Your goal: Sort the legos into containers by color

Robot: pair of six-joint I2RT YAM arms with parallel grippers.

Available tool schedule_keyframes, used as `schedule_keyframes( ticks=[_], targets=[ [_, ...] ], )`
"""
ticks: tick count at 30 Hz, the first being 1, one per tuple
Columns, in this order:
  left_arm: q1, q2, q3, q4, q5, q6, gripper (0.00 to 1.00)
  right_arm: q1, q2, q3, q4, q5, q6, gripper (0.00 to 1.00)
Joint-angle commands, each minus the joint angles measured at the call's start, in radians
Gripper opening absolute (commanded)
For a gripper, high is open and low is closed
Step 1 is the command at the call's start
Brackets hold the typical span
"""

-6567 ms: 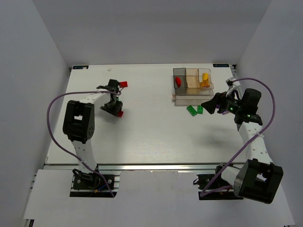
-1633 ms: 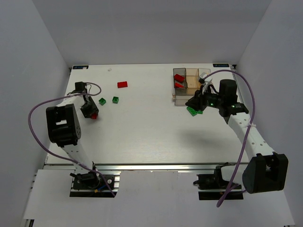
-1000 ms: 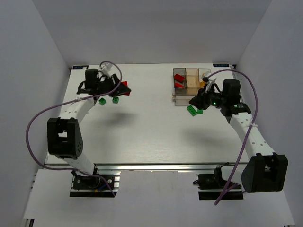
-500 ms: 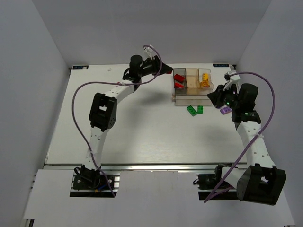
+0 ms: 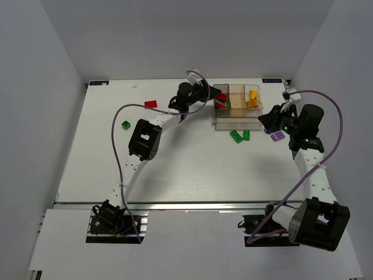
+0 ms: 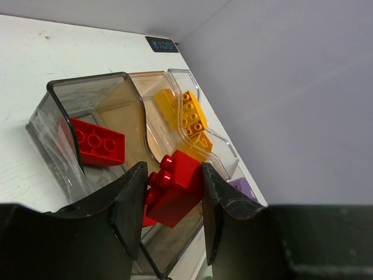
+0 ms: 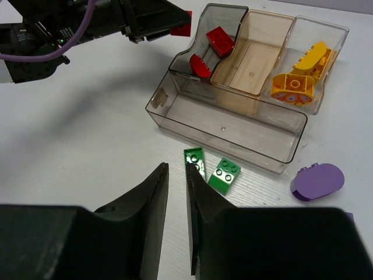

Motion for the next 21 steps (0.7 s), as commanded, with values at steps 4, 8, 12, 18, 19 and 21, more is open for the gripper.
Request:
schedule_keyframes(
  ticks=[4, 8, 12, 18, 19, 21],
  targets=[
    [-0.022, -0.011, 0.064, -0.006, -0.074, 0.047, 0.28, -0.022, 0.010, -0.014, 0.044, -0.059, 0.009, 0.24],
    [-0.031, -0.008, 0.070, -0.044, -0.082, 0.070, 0.44, -0.028, 0.013, -0.014, 0.044, -0.070, 0.010, 0.24],
    [-0.040, -0.003, 0.084, -0.067, -0.081, 0.078, 0.51, -0.031, 0.016, -0.016, 0.046, -0.079, 0.012, 0.24],
    [-0.040, 0.012, 0.107, -0.095, -0.085, 0.079, 0.61, -0.042, 0.011, -0.017, 0.047, -0.086, 0.015, 0.24],
    [-0.040, 0.014, 0.110, -0.101, -0.088, 0.082, 0.65, -0.042, 0.011, -0.017, 0.047, -0.089, 0.015, 0.24],
    [-0.049, 0.014, 0.115, -0.109, -0.090, 0.085, 0.71, -0.045, 0.013, -0.017, 0.047, -0.093, 0.016, 0.24]
  ],
)
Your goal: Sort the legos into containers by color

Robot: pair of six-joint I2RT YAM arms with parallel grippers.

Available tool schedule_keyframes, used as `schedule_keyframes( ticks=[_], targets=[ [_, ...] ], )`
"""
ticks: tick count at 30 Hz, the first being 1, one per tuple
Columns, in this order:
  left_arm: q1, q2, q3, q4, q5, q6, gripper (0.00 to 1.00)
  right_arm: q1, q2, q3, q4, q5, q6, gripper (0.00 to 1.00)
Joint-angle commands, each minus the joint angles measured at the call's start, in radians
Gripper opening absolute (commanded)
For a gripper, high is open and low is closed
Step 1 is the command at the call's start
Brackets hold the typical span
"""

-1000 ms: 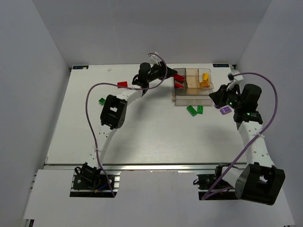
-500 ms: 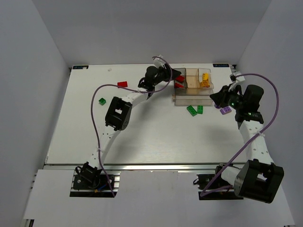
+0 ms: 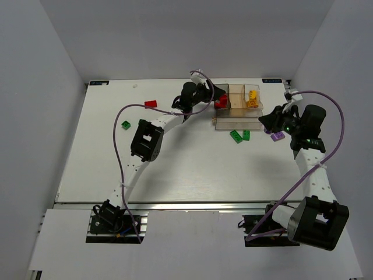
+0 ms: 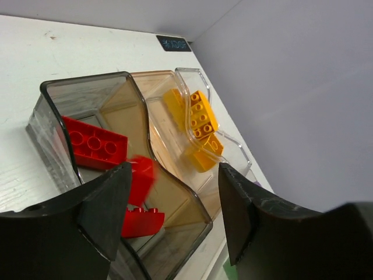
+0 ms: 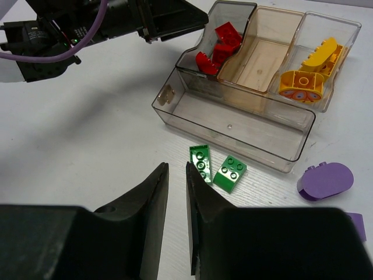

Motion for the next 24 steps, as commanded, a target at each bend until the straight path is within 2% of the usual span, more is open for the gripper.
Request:
schedule_keyframes(
  ticks=[1, 6, 7, 8, 9, 10, 11, 13, 14, 15, 16, 17, 18, 19, 20, 21, 23, 24],
  targets=[
    [-0.013, -0.008, 0.048, -0.026, -0.018, 0.018, 0.71, -0.012, 0.000, -0.009, 0.046, -0.024, 0.012, 0.24],
    [-0.013, -0.065, 0.041, -0.011, -0.025, 0.033, 0.70, -0.012, 0.000, -0.012, 0.046, -0.061, -0.005, 0.25],
    [-0.013, -0.084, 0.034, -0.006, -0.028, 0.038, 0.68, -0.012, 0.000, -0.015, 0.046, -0.077, -0.016, 0.27],
    [-0.013, -0.106, 0.026, -0.009, -0.022, 0.045, 0.65, -0.013, 0.000, -0.018, 0.046, -0.108, -0.032, 0.38],
    [-0.001, -0.162, 0.012, -0.017, -0.018, 0.056, 0.60, -0.010, 0.003, -0.020, 0.040, -0.178, -0.086, 0.43],
    [-0.001, -0.201, -0.012, -0.018, -0.006, 0.058, 0.38, -0.007, 0.008, -0.020, 0.031, -0.208, -0.112, 0.48],
    [0.011, -0.292, -0.096, -0.023, 0.027, 0.059, 0.23, -0.006, 0.019, -0.017, -0.013, -0.261, -0.144, 0.60],
    [0.022, -0.412, -0.237, -0.012, 0.063, 0.070, 0.00, 0.004, 0.037, 0.011, -0.064, -0.283, -0.233, 0.67],
    [0.031, -0.480, -0.327, -0.008, 0.073, 0.082, 0.00, 0.014, 0.054, 0.021, -0.090, -0.289, -0.262, 0.70],
    [0.042, -0.620, -0.509, -0.014, 0.067, 0.109, 0.00, 0.022, 0.059, 0.034, -0.113, -0.282, -0.298, 0.72],
    [0.042, -0.688, -0.596, -0.020, 0.064, 0.129, 0.00, 0.030, 0.062, 0.044, -0.160, -0.277, -0.360, 0.74],
    [0.054, -0.753, -0.677, -0.028, 0.061, 0.145, 0.01, 0.059, 0.066, 0.058, -0.179, -0.274, -0.391, 0.76],
    [0.071, -0.816, -0.827, -0.060, 0.044, 0.172, 0.11, 0.071, 0.069, 0.066, -0.196, -0.256, -0.422, 0.77],
    [0.080, -0.936, -0.892, -0.084, 0.039, 0.185, 0.25, 0.088, 0.071, 0.075, -0.231, -0.234, -0.445, 0.78],
    [0.089, -0.989, -0.951, -0.115, 0.027, 0.199, 0.52, 0.120, 0.082, 0.086, -0.254, -0.207, -0.494, 0.78],
    [0.108, -1.041, -1.053, -0.186, -0.010, 0.235, 0.61, 0.151, 0.091, 0.113, -0.277, -0.140, -0.512, 0.78],
    [0.117, -1.181, -1.132, -0.268, -0.059, 0.277, 0.80, 0.197, 0.120, 0.146, -0.320, -0.055, -0.520, 0.78],
    [0.132, -1.219, -1.182, -0.352, -0.120, 0.316, 0.83, 0.250, 0.134, 0.178, -0.328, 0.021, -0.516, 0.78]
  ],
)
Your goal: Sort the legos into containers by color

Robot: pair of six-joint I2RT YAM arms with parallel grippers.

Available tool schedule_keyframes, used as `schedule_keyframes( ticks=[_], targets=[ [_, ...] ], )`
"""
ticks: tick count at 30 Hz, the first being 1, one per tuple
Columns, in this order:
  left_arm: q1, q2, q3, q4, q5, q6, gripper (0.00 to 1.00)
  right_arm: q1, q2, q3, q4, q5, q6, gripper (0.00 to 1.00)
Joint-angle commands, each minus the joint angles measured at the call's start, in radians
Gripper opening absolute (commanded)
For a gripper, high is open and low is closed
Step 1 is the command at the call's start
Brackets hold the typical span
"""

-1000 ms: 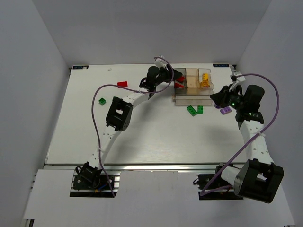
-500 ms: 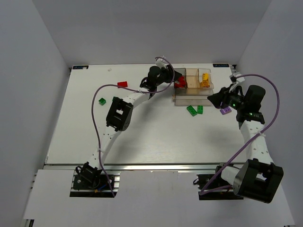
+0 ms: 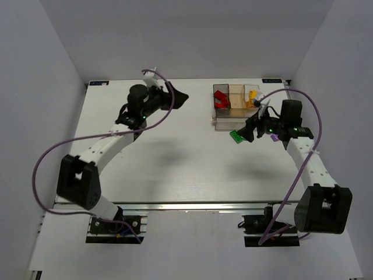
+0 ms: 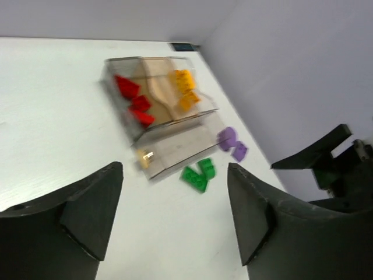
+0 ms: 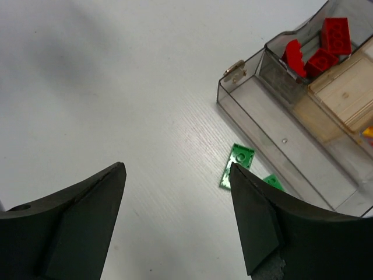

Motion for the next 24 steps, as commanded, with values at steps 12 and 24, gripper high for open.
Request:
schedule_keyframes(
  ticks=[12, 24],
  targets=[
    [0.065, -0.270, -0.176, -0.549, -0.561, 0.111, 0.98, 0.333, 0.259, 0.364, -0.207, 0.362, -0.081, 0.85],
    [0.141, 0.137, 0.196, -0.725, -0.662, 0.247, 0.76, 0.445, 0.492, 0.694, -0.198, 0.182, -0.088, 0.12]
  ],
)
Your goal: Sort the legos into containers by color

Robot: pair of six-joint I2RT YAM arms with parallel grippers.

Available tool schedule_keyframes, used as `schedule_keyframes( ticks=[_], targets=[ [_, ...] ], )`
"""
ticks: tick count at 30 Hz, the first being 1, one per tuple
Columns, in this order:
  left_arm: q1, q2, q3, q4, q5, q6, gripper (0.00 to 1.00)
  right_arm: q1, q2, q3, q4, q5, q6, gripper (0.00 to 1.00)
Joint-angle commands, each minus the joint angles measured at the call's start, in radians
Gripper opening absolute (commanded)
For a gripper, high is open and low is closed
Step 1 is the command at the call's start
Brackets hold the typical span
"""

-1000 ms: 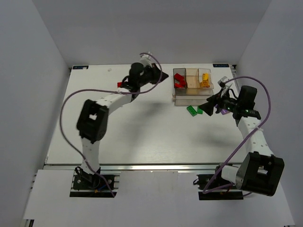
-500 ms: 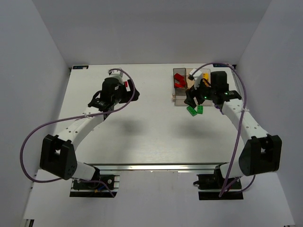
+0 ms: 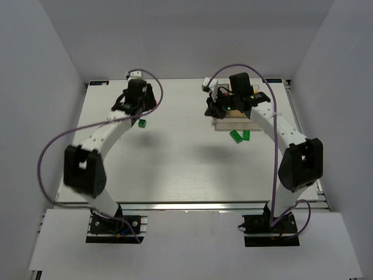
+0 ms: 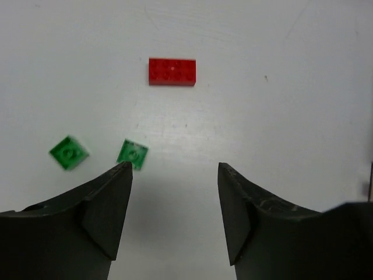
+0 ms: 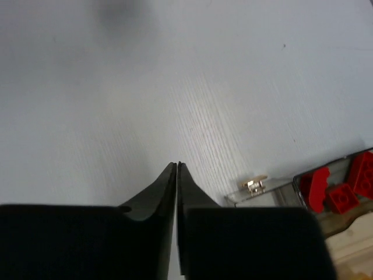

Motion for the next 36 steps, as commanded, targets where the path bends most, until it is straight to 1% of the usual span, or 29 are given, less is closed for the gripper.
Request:
schedule_keyframes(
  ticks=[1, 2, 3, 4, 5, 6, 7, 8, 9, 10, 12, 15, 18, 21, 25, 36],
  targets=[
    [0.032, 0.282, 0.245, -0.158, -0.011, 0.066, 0.68, 0.005, 0.064, 0.172, -0.027, -0.076, 0.078, 0.00],
    [0.047, 0.340, 0.307, -0.205, 0.016, 0.062, 0.60, 0.005, 0.070, 0.190, -0.056, -0.108, 0.136, 0.00],
    [0.047, 0.393, 0.372, -0.237, 0.042, 0.056, 0.59, 0.001, 0.066, 0.182, -0.067, -0.122, 0.155, 0.00],
    [0.059, 0.446, 0.512, -0.273, 0.068, 0.053, 0.60, 0.002, 0.040, 0.159, -0.064, -0.131, 0.172, 0.00],
    [0.059, 0.551, 0.583, -0.346, 0.066, 0.033, 0.63, 0.005, 0.017, 0.127, -0.032, -0.136, 0.191, 0.23],
    [0.069, 0.596, 0.716, -0.383, 0.068, 0.022, 0.78, 0.001, -0.041, 0.047, -0.008, -0.137, 0.223, 0.36],
    [0.078, 0.636, 0.774, -0.417, 0.073, 0.007, 0.85, 0.002, -0.072, 0.008, 0.019, -0.140, 0.237, 0.59],
    [0.078, 0.691, 0.815, -0.448, 0.080, -0.007, 0.92, -0.004, -0.106, -0.037, 0.069, -0.137, 0.247, 0.74],
    [0.078, 0.711, 0.845, -0.448, 0.085, -0.009, 0.98, -0.004, -0.141, -0.121, 0.101, -0.136, 0.278, 0.89],
    [0.078, 0.721, 0.874, -0.440, 0.097, -0.012, 0.98, -0.005, -0.208, -0.163, 0.126, -0.133, 0.287, 0.89],
    [0.078, 0.751, 0.902, -0.419, 0.100, -0.009, 0.98, -0.008, -0.289, -0.264, 0.196, -0.130, 0.319, 0.89],
    [0.078, 0.803, 0.954, -0.428, 0.083, -0.010, 0.98, -0.016, -0.351, -0.320, 0.230, -0.128, 0.338, 0.89],
    [0.078, 0.822, 0.939, -0.437, 0.056, -0.015, 0.98, -0.039, -0.385, -0.355, 0.241, -0.128, 0.343, 0.89],
    [0.078, 0.839, 0.912, -0.423, 0.053, -0.010, 0.98, -0.061, -0.400, -0.388, 0.266, -0.136, 0.353, 0.89],
    [0.078, 0.880, 0.948, -0.427, 0.042, 0.003, 0.98, -0.093, -0.407, -0.403, 0.270, -0.162, 0.363, 0.89],
    [0.078, 0.926, 0.965, -0.335, 0.011, 0.053, 0.98, -0.168, -0.431, -0.431, 0.301, -0.228, 0.398, 0.89]
  ],
)
